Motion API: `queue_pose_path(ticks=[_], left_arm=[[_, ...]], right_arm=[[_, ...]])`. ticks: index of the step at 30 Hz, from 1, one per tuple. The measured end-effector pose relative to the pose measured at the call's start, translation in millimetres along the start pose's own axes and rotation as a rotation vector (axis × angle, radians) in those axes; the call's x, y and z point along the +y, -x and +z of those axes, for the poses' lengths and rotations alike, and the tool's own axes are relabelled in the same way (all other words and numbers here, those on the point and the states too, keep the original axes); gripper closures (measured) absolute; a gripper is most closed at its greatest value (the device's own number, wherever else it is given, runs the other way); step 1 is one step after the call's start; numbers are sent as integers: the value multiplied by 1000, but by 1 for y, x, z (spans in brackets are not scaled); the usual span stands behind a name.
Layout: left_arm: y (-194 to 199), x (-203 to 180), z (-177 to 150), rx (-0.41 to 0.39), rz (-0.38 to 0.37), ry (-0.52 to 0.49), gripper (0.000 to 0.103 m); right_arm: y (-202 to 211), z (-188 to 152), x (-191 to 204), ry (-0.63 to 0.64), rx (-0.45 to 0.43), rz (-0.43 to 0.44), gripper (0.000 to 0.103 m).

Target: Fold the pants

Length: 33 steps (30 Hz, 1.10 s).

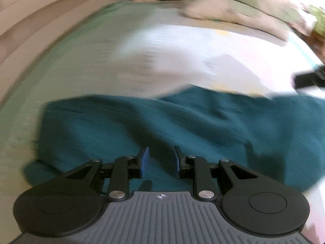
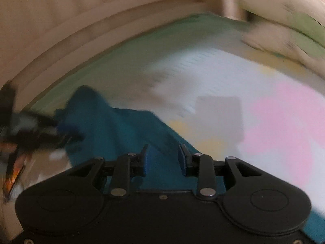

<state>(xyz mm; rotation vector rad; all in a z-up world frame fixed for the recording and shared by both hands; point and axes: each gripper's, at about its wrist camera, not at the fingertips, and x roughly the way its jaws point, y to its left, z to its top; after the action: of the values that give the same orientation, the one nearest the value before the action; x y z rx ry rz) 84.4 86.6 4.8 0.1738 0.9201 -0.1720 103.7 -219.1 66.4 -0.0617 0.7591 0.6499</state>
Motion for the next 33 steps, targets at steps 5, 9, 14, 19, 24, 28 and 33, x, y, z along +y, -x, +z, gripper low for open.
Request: queue_pose_path(ticks=[5,9,14,19,24,28,33], left_arm=[[-16,57,32,63,113,77,79],[-28,92,47,125,112,137,79],[-42,121,54,168,116,188,79],[-50,138,47,191,137,194,78],[-53,150,36,208,120,219,78],[-50,155,31,210,115,232,78],[-43,157,31,200,123,234,78]], right_arm=[[-51,20,75,223,-29,110,55],[-93,21,129,276,-68,192,55],[-137,13,181,304,-134,218,55],[-167,-10,207,360,-172,167,53],[-194,-31,231,480,-155,111,53],[-209,-38,233,536,-163,48,58],[-216,-27,227,487,-174,68,92]])
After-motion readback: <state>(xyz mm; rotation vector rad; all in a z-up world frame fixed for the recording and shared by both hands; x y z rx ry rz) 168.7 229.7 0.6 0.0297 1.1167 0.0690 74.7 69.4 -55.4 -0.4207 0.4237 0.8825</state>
